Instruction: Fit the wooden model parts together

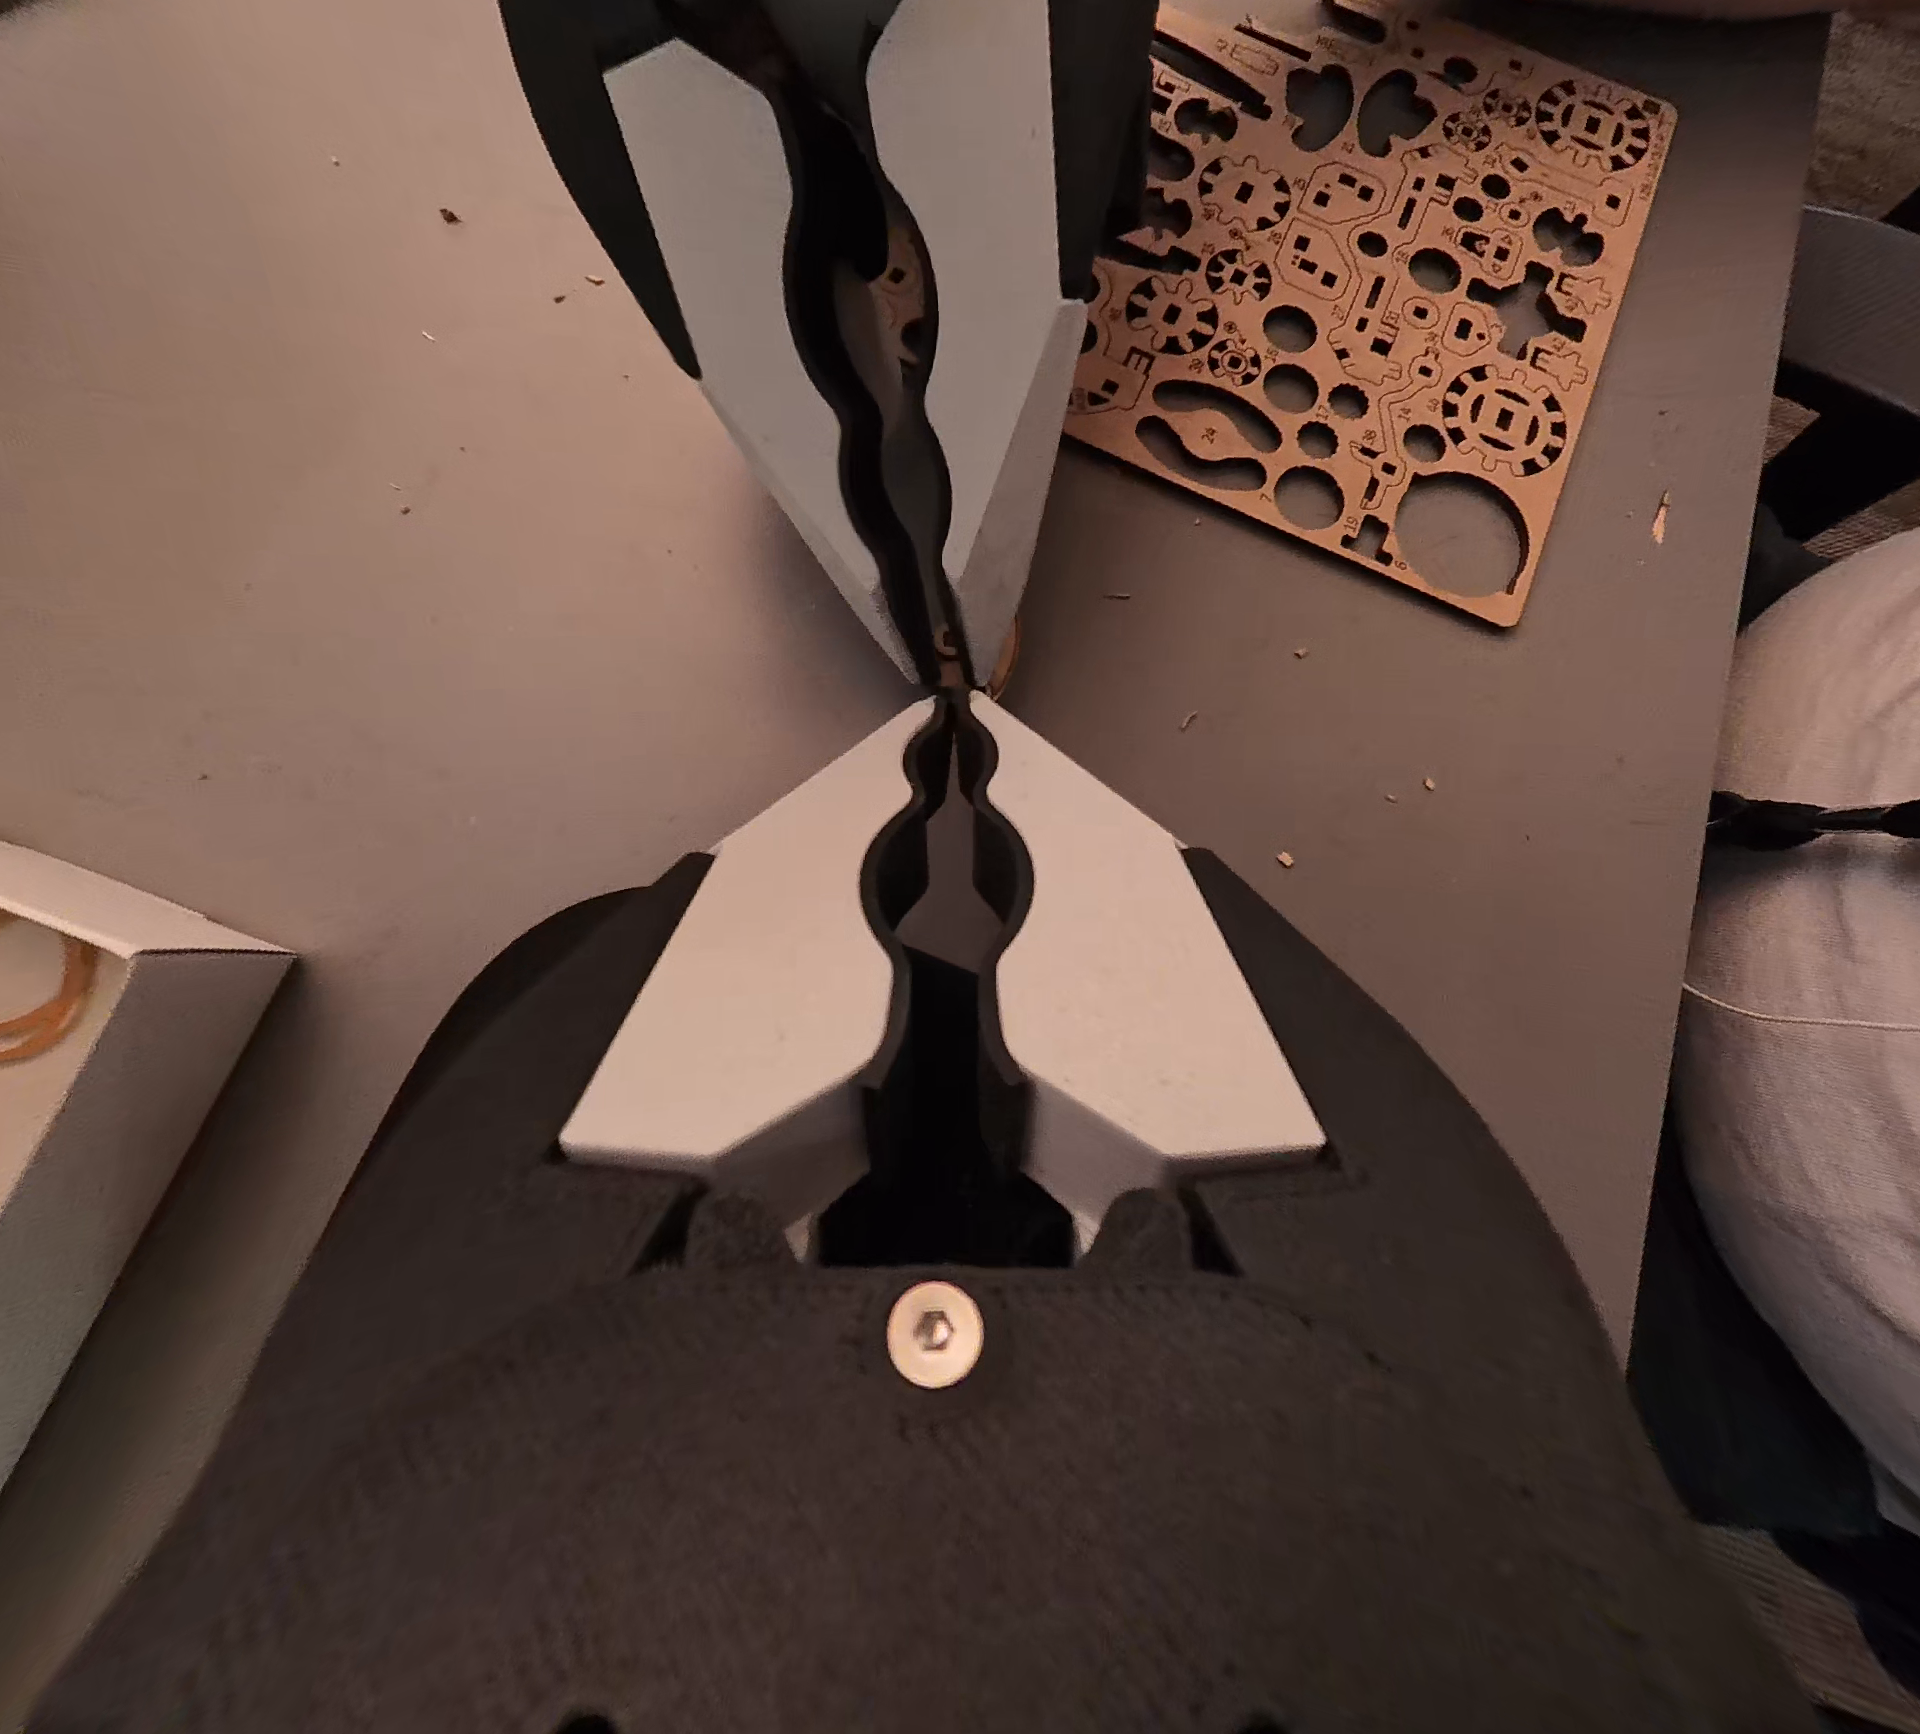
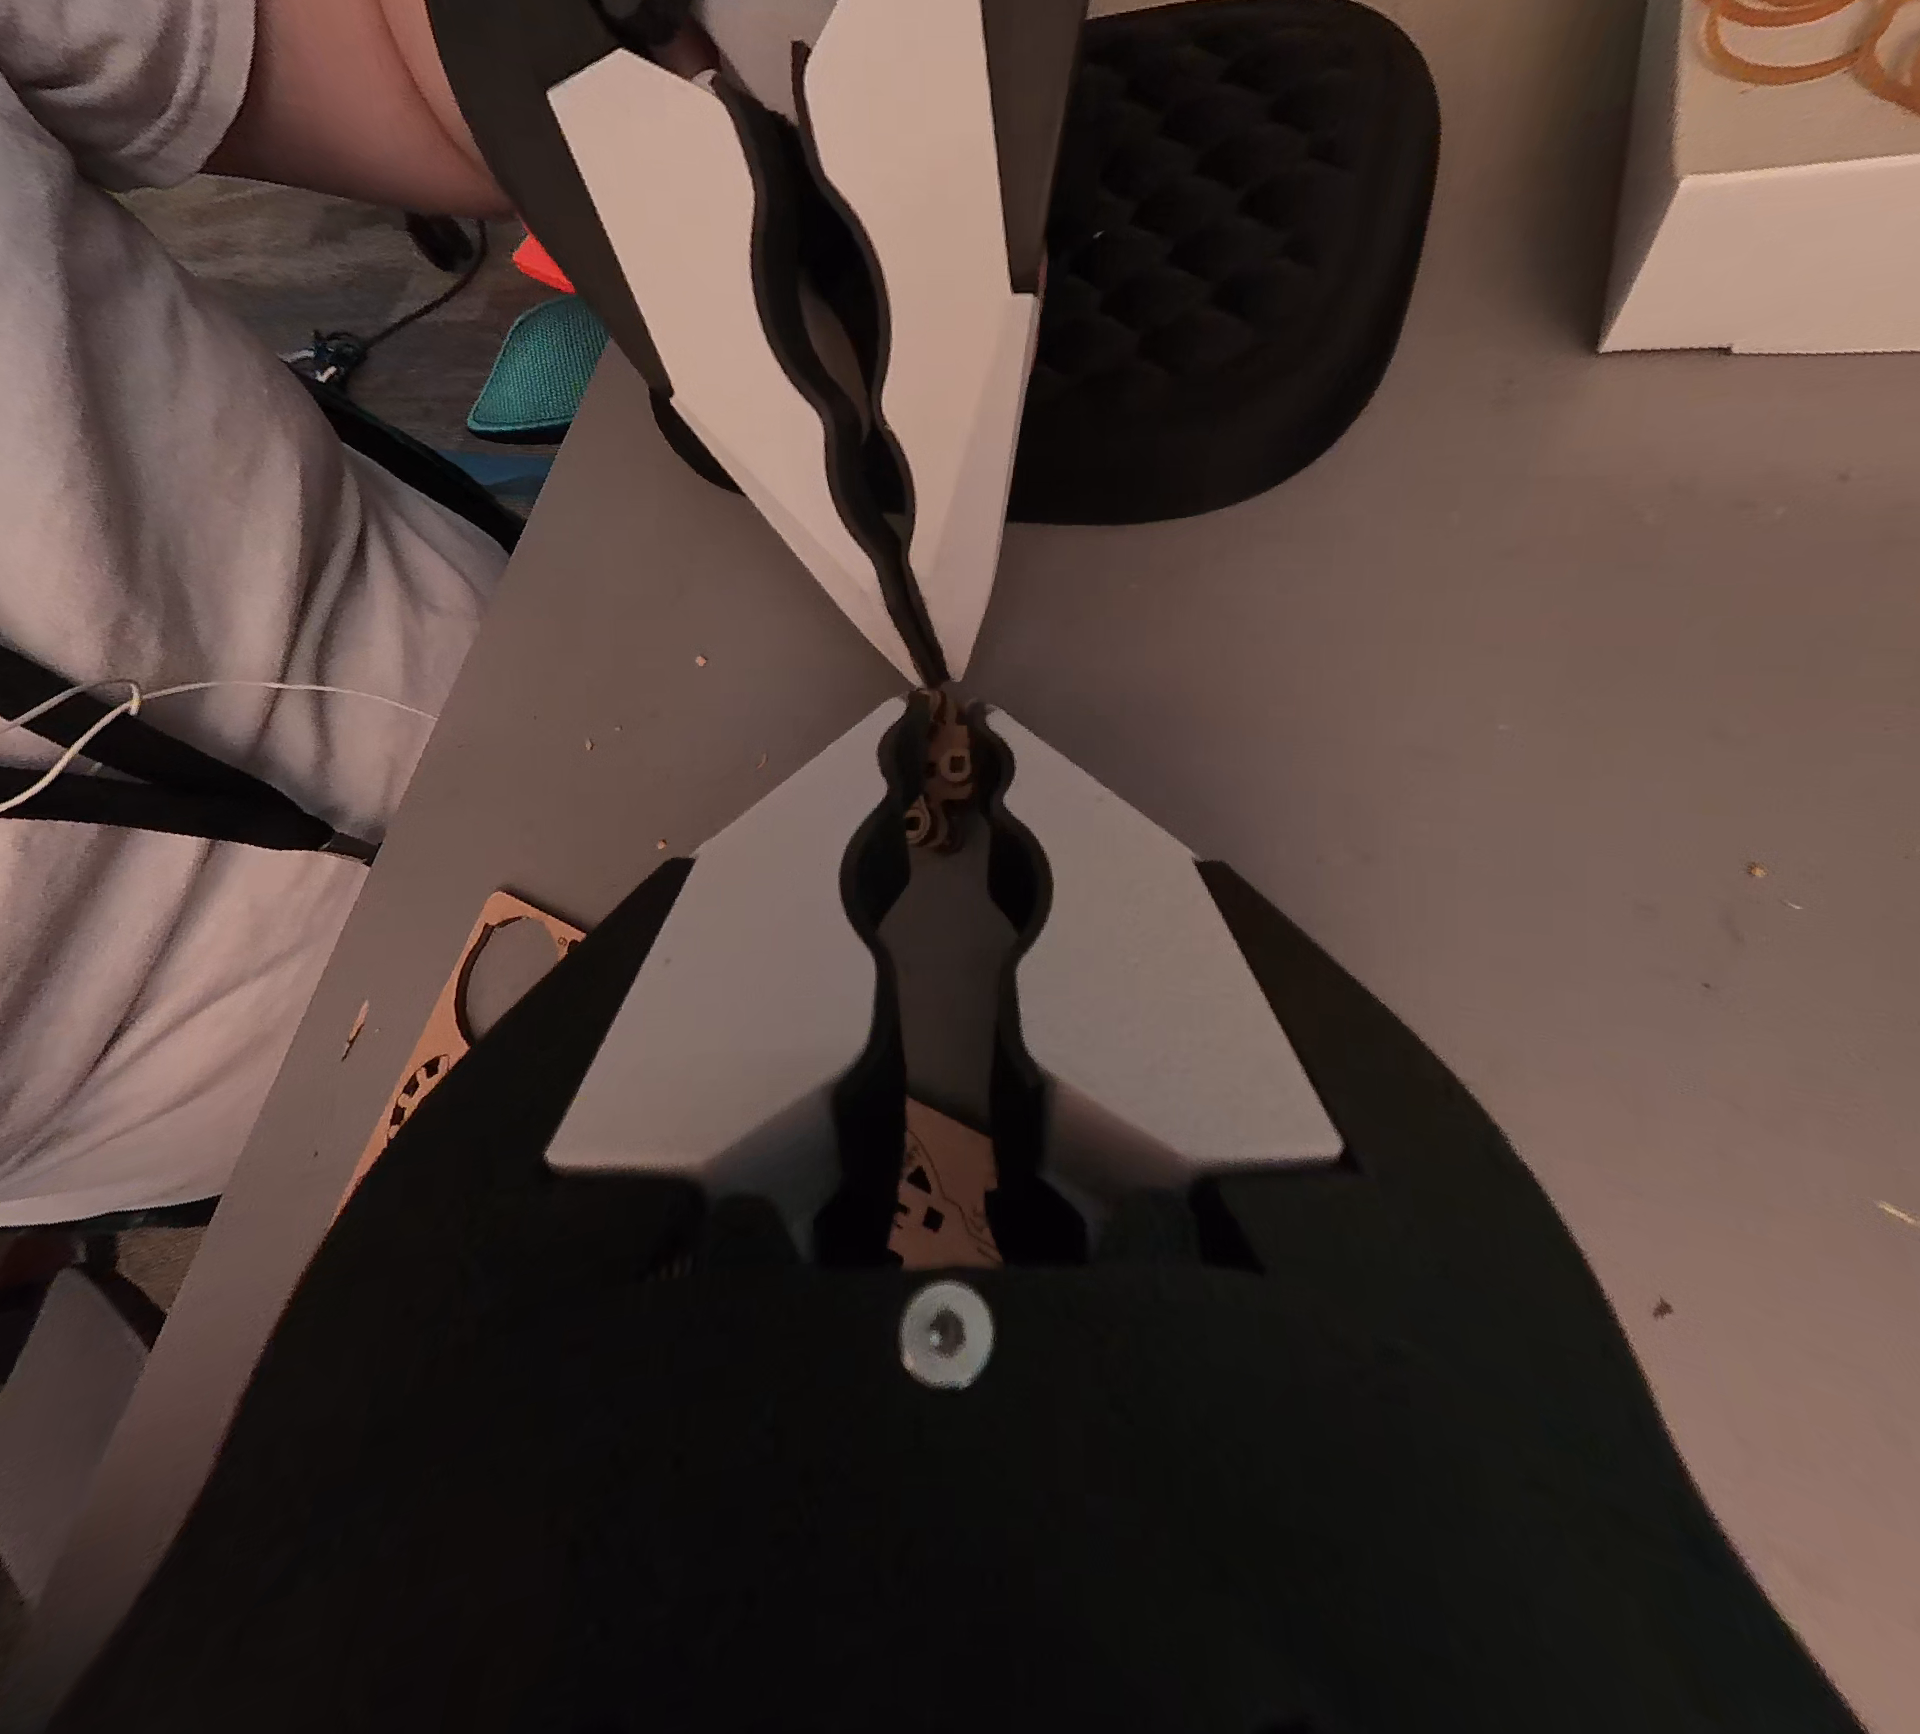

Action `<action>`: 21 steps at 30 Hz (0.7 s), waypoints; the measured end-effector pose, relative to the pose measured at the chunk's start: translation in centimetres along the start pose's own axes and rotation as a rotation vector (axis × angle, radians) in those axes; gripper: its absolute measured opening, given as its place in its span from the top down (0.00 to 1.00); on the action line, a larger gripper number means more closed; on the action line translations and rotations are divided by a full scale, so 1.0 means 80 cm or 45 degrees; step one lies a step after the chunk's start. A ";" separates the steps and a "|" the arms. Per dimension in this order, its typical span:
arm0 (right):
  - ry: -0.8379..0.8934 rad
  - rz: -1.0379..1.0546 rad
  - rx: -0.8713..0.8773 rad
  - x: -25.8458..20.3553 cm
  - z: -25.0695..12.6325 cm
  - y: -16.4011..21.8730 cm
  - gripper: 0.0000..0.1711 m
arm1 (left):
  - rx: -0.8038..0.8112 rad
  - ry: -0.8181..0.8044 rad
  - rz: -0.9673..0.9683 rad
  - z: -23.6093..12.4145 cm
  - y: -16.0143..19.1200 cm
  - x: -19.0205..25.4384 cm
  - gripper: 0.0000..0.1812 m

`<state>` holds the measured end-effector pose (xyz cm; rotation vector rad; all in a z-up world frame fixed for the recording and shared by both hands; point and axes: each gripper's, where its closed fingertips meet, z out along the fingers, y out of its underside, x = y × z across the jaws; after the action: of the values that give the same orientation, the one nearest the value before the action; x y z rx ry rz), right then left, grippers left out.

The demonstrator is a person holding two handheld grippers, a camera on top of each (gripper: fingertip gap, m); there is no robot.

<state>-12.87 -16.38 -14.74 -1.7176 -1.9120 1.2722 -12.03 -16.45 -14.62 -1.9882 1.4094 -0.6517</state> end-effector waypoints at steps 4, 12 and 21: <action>-0.032 0.034 -0.012 -0.002 0.001 0.000 0.98 | 0.000 0.021 -0.018 0.000 0.000 0.000 1.00; -0.098 0.122 -0.068 -0.003 0.001 0.001 0.99 | -0.008 0.025 -0.015 0.000 0.000 0.000 1.00; -0.081 0.078 -0.082 -0.003 0.000 0.000 0.99 | -0.012 0.019 -0.005 0.001 0.000 0.000 1.00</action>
<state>-12.79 -16.61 -14.66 -1.8011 -1.9700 1.3164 -11.94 -16.43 -14.66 -1.9981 1.4201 -0.6646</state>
